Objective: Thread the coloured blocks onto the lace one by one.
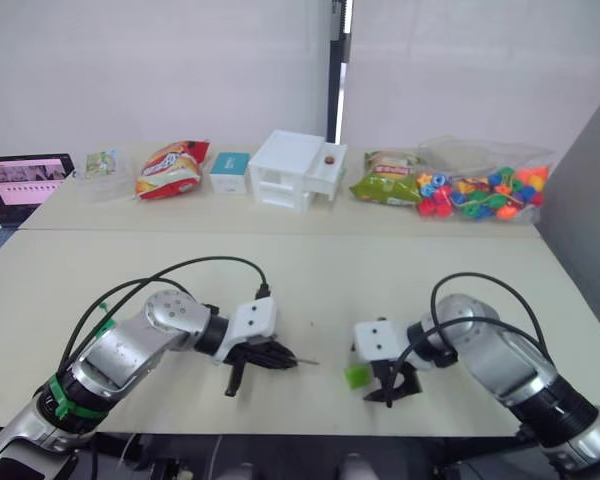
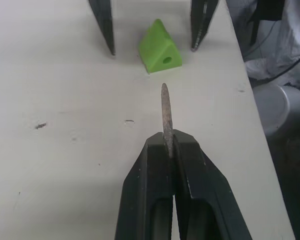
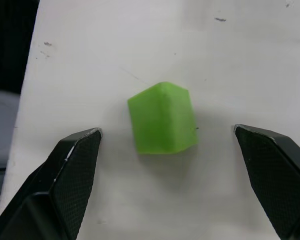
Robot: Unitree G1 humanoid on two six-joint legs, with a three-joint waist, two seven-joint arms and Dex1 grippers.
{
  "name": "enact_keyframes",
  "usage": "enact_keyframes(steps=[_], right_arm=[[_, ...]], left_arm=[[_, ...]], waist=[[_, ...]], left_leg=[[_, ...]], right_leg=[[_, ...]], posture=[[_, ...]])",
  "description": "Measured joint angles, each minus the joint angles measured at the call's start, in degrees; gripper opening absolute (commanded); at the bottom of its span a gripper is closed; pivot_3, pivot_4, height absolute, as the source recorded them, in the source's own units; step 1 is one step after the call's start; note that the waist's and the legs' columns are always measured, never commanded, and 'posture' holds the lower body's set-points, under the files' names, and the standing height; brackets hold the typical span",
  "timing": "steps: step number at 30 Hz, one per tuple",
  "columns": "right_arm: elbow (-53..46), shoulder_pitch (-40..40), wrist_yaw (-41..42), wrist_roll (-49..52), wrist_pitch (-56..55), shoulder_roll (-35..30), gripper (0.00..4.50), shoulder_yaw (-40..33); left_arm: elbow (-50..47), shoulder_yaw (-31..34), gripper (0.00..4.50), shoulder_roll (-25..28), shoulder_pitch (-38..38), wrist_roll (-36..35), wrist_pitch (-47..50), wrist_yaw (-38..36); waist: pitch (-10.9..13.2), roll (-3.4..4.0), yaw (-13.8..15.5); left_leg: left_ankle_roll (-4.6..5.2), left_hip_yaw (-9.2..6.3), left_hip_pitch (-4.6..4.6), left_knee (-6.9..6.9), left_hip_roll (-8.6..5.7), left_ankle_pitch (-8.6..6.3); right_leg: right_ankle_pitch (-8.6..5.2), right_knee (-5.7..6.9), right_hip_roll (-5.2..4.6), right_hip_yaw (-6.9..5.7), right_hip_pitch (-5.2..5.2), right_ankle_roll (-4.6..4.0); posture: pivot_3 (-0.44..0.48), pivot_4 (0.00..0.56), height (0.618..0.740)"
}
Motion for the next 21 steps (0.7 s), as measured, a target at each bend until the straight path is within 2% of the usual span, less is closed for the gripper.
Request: enact_keyframes(steps=[7, 11, 17, 21], right_arm=[[4.0, -2.3, 3.0, -1.3, -4.8, 2.1, 4.49, 0.7], [4.6, -2.2, 4.0, -1.3, -5.4, 2.7, 3.32, 0.7], [4.0, -0.3, 3.6, -1.3, -5.6, 4.0, 1.32, -0.4], [2.7, 1.8, 1.9, -1.3, -3.8, 4.7, 1.31, -2.2]], left_arm=[[-1.6, 0.1, 0.00, 0.4, 0.4, -0.9, 2.2, 1.3], [-1.7, 0.2, 0.00, 0.4, 0.6, -0.9, 2.5, 2.1], [-1.9, 0.2, 0.00, 0.4, 0.7, -1.0, 3.6, 3.1], [-2.6, 0.2, 0.00, 0.4, 0.7, -1.1, 3.6, 3.3]], waist=[[0.0, 0.00, 0.0], [0.0, 0.00, -0.1], [0.0, -0.02, -0.8], [0.0, -0.02, -1.3]], left_leg=[[0.00, -0.01, 0.02, 0.00, 0.01, 0.00], [0.00, -0.01, 0.03, 0.00, 0.01, 0.00], [0.00, -0.01, 0.20, 0.00, 0.04, 0.00], [0.00, -0.01, 0.25, -0.01, 0.04, 0.00]], right_leg=[[0.00, 0.05, 0.01, 0.00, -0.01, -0.01], [0.01, 0.07, 0.02, 0.00, -0.01, -0.01], [0.02, 0.22, 0.06, 0.01, 0.08, -0.03], [0.02, 0.28, 0.06, 0.02, 0.09, -0.03]], posture=[[0.000, 0.150, 0.740], [0.000, 0.150, 0.740], [0.000, 0.150, 0.740], [0.000, 0.150, 0.740]])
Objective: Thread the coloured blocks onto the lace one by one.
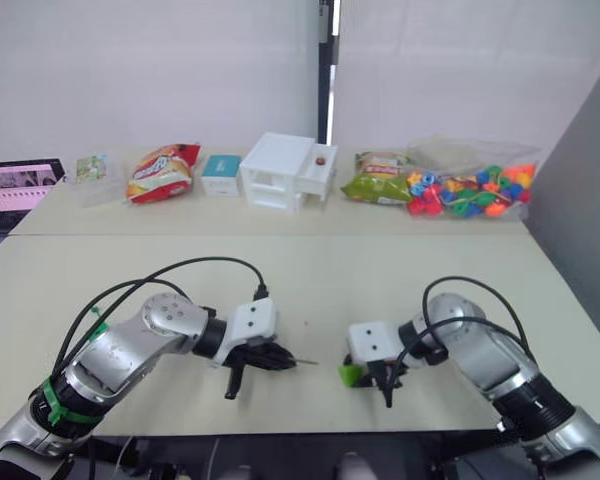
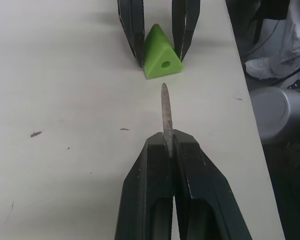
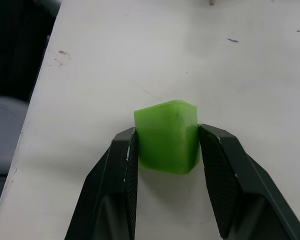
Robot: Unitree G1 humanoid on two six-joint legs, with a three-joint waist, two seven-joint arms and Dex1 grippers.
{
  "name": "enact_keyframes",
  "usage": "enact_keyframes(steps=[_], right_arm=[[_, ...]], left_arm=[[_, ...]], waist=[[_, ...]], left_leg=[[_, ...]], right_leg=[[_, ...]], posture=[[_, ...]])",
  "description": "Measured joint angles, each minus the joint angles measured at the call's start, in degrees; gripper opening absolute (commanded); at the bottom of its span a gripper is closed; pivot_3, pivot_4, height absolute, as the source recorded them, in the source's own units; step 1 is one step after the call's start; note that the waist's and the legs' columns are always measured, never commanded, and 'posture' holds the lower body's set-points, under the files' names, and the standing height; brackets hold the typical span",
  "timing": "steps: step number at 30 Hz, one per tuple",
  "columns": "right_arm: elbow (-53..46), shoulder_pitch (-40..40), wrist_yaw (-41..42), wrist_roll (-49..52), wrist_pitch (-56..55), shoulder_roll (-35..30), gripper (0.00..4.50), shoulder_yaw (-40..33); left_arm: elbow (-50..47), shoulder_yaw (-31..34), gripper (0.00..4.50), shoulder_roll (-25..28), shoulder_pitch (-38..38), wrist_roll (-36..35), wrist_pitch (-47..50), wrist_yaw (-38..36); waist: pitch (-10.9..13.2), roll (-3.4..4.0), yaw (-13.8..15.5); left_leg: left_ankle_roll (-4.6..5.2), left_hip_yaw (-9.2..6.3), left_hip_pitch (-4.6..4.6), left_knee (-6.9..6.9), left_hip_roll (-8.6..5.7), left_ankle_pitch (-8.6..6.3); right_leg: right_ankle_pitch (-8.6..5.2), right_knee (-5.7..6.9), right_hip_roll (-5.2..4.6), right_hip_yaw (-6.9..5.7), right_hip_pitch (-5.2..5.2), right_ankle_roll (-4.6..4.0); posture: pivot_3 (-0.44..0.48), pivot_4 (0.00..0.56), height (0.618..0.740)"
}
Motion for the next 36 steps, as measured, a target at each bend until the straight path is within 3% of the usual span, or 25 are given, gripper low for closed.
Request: enact_keyframes(steps=[21, 36], right_arm=[[-15.0, 3.8, -13.5, -2.7, 28.7, 5.5, 1.31, -0.9], [-18.4, 4.1, -17.1, -2.1, 34.0, 6.1, 1.31, -0.2]], left_arm=[[1.5, -5.4, 0.00, -4.3, -2.7, 3.3, 5.0, 7.2], [4.6, -4.6, 0.00, -7.7, -0.7, 3.2, 3.6, 8.9]], waist=[[0.0, -0.02, -0.3], [0.0, -0.03, -0.3]], left_leg=[[0.00, 0.00, 0.09, -0.01, 0.03, 0.00], [0.00, 0.00, 0.10, -0.02, 0.03, 0.00]], right_leg=[[0.01, 0.08, 0.07, 0.04, 0.00, -0.03], [0.01, 0.07, 0.07, 0.04, 0.00, -0.03]], posture=[[0.000, 0.150, 0.740], [0.000, 0.150, 0.740]])
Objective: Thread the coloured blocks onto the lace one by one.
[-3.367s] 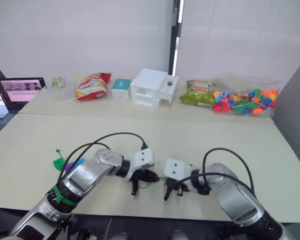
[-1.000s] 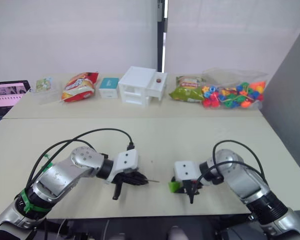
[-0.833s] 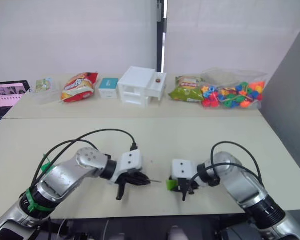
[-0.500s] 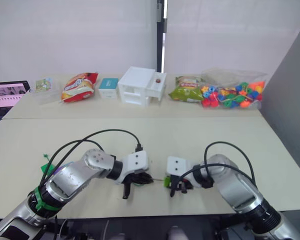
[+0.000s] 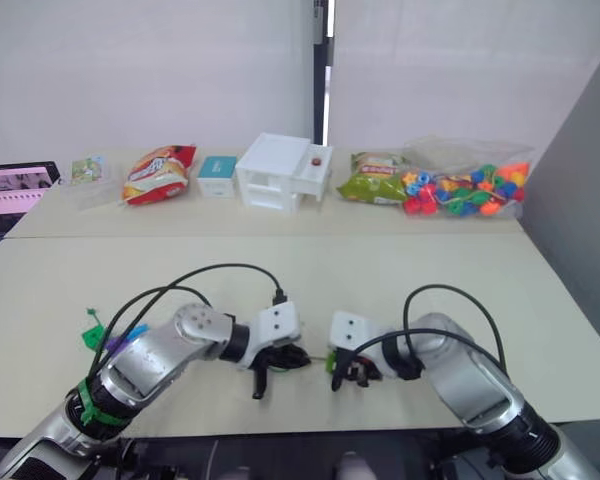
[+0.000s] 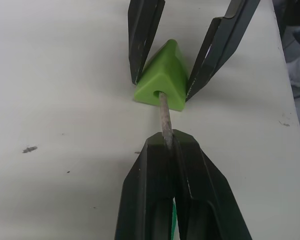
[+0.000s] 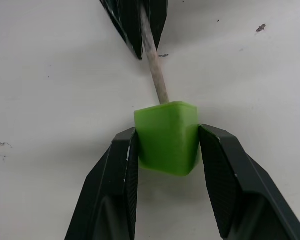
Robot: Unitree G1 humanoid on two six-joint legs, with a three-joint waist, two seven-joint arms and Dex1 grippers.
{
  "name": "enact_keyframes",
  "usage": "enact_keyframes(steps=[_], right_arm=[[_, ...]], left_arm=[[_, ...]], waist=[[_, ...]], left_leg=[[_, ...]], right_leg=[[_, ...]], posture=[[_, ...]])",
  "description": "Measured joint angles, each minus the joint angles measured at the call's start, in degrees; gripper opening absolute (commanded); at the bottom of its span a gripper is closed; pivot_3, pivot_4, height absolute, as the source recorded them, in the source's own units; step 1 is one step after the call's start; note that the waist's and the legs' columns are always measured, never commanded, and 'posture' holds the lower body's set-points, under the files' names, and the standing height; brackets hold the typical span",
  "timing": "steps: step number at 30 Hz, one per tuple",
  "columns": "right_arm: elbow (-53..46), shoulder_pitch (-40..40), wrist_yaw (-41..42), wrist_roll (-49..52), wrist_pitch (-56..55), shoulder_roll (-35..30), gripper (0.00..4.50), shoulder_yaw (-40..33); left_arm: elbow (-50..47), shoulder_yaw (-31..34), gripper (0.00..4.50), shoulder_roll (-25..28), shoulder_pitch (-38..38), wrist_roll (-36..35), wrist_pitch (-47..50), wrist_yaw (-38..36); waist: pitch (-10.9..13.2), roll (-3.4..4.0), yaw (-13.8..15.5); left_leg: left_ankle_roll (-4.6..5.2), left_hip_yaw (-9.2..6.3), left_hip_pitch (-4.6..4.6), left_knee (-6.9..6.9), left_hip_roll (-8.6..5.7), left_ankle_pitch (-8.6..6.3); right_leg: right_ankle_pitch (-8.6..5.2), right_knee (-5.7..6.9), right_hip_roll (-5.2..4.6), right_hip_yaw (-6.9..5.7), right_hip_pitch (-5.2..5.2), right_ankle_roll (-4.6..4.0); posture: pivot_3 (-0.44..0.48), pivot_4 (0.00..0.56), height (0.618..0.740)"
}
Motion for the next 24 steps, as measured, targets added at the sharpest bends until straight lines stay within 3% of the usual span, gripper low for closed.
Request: enact_keyframes(steps=[24], right_arm=[[-2.7, -0.1, -1.3, 0.0, 4.5, -0.4, 1.31, 0.5]], left_arm=[[13.2, -1.8, 0.00, -8.7, -1.3, 4.0, -10.8, -4.4]], waist=[[-0.1, -0.06, 0.8]], left_leg=[[-0.01, 0.00, 0.04, 0.04, -0.06, 0.01]], right_leg=[[0.00, -0.09, -0.07, -0.01, 0.16, 0.00]], posture=[[0.000, 0.150, 0.740]])
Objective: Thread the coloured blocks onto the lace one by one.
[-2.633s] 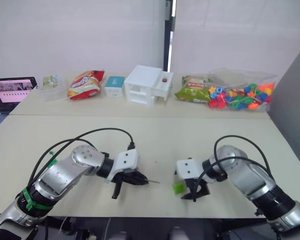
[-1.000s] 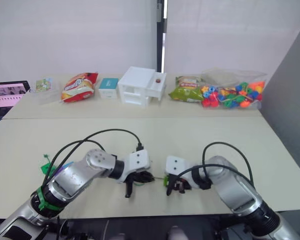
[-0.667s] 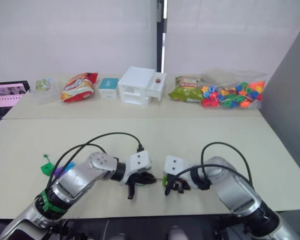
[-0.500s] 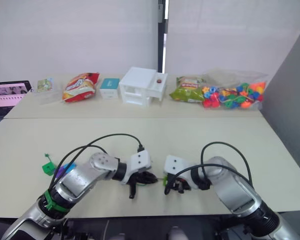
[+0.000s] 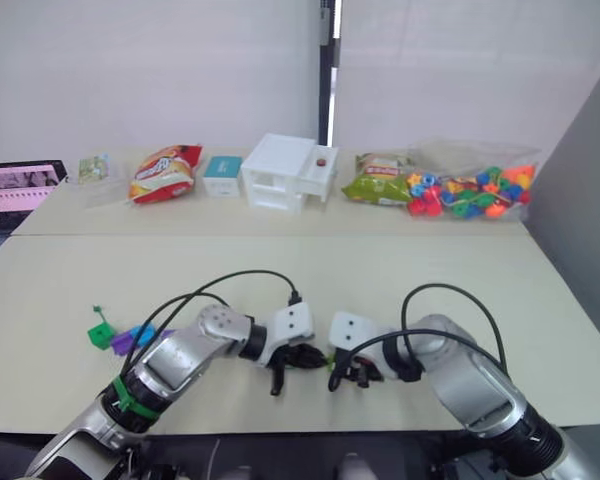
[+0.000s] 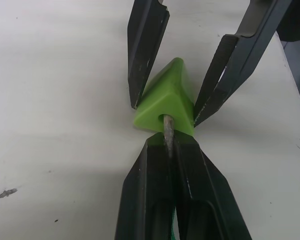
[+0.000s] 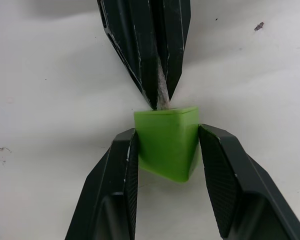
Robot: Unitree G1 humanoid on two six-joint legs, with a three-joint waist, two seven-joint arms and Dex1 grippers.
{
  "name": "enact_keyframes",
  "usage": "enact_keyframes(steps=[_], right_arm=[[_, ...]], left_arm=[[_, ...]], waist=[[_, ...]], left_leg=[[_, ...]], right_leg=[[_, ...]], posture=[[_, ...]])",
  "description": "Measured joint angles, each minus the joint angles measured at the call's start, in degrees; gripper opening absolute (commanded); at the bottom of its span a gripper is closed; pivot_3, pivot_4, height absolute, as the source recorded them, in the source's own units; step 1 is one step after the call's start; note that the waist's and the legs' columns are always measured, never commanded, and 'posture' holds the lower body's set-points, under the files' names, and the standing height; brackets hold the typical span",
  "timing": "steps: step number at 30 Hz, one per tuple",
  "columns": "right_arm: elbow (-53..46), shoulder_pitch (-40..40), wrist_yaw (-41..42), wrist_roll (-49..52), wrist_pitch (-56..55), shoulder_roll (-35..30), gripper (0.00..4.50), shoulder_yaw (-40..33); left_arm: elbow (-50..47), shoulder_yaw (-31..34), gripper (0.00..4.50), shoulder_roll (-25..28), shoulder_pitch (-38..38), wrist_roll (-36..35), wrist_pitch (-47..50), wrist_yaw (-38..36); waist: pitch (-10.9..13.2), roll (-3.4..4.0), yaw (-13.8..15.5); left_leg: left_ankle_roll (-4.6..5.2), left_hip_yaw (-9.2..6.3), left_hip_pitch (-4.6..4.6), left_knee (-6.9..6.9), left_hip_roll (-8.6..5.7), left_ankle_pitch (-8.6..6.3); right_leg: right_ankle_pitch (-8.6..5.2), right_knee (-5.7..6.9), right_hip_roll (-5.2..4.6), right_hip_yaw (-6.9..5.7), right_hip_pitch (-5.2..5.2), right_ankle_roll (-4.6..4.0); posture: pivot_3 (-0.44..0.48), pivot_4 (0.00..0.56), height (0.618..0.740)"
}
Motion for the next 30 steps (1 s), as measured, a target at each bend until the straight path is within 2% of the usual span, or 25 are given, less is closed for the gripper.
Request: enact_keyframes(steps=[3, 8, 11, 15, 18, 28, 29, 30], right_arm=[[0.1, 0.0, -0.2, 0.0, 0.2, 0.1, 1.31, 0.1], [0.1, 0.1, -1.1, 0.0, 0.2, 0.4, 1.31, 0.4], [0.2, 0.2, -1.9, -0.1, -0.1, 0.6, 1.31, 0.6], [0.4, 0.3, -2.4, 0.4, -0.9, 0.6, 1.31, 0.7], [0.6, 0.4, -2.4, 1.0, -0.9, -0.1, 1.31, 0.5], [0.7, -0.1, -2.4, 2.1, -1.0, -0.7, 1.31, 0.6], [0.7, -0.2, -2.4, 2.1, -1.0, -0.8, 1.31, 0.7], [0.7, -0.2, -2.4, 2.1, -1.0, -0.8, 1.31, 0.7]], left_arm=[[1.4, 0.0, 0.00, -0.1, 0.0, 0.7, -2.3, -1.1], [0.8, 1.5, 1.64, 0.5, 0.4, 0.1, -3.4, -2.8], [-1.8, 2.1, 2.60, 2.6, 1.4, -0.3, -4.4, -3.7], [-6.1, 6.6, 2.60, 6.1, 4.3, -2.9, -4.3, -4.8], [-5.7, 8.3, 2.60, 8.6, 7.0, -2.4, -5.4, -4.2], [-1.9, 8.8, 2.60, 6.2, 9.0, -1.6, -9.5, -1.0], [-1.4, 8.6, 2.06, 5.9, 9.5, -1.2, -10.0, -0.7], [-0.6, 8.4, 1.80, 5.4, 9.9, -0.9, -10.7, -0.4]], waist=[[0.0, -0.03, 0.2], [0.0, -0.03, 0.1], [0.0, -0.03, -0.5], [0.0, -0.02, -0.9], [0.0, -0.02, -0.6], [0.0, -0.05, -0.5], [0.0, -0.05, -0.5], [0.0, -0.05, -0.5]], left_leg=[[0.00, 0.00, 0.16, -0.02, 0.00, 0.00], [0.01, 0.00, 0.47, -0.13, 0.03, -0.01], [0.01, -0.01, 0.49, -0.17, 0.05, -0.01], [0.01, 0.00, 0.53, -0.28, 0.10, -0.01], [0.01, -0.02, 0.51, -0.27, 0.08, -0.01], [0.01, -0.01, 0.47, -0.29, 0.08, -0.01], [0.01, -0.01, 0.47, -0.29, 0.08, -0.01], [0.01, -0.01, 0.47, -0.29, 0.07, -0.01]], right_leg=[[0.00, -0.04, 0.00, 0.00, 0.17, 0.00], [-0.02, -0.15, 0.01, -0.01, 0.46, 0.02], [-0.02, -0.13, 0.04, -0.01, 0.45, 0.02], [-0.03, -0.11, 0.06, -0.01, 0.41, -0.01], [-0.04, -0.16, 0.03, -0.01, 0.41, -0.01], [-0.04, -0.22, 0.03, -0.02, 0.40, -0.01], [-0.04, -0.23, 0.03, -0.02, 0.40, -0.01], [-0.04, -0.23, 0.03, -0.02, 0.40, -0.01]], posture=[[0.000, 0.150, 0.740], [0.000, 0.150, 0.740], [0.000, 0.150, 0.740], [0.000, 0.150, 0.740], [0.000, 0.150, 0.740], [0.000, 0.150, 0.740], [0.000, 0.150, 0.740], [0.000, 0.150, 0.740]])
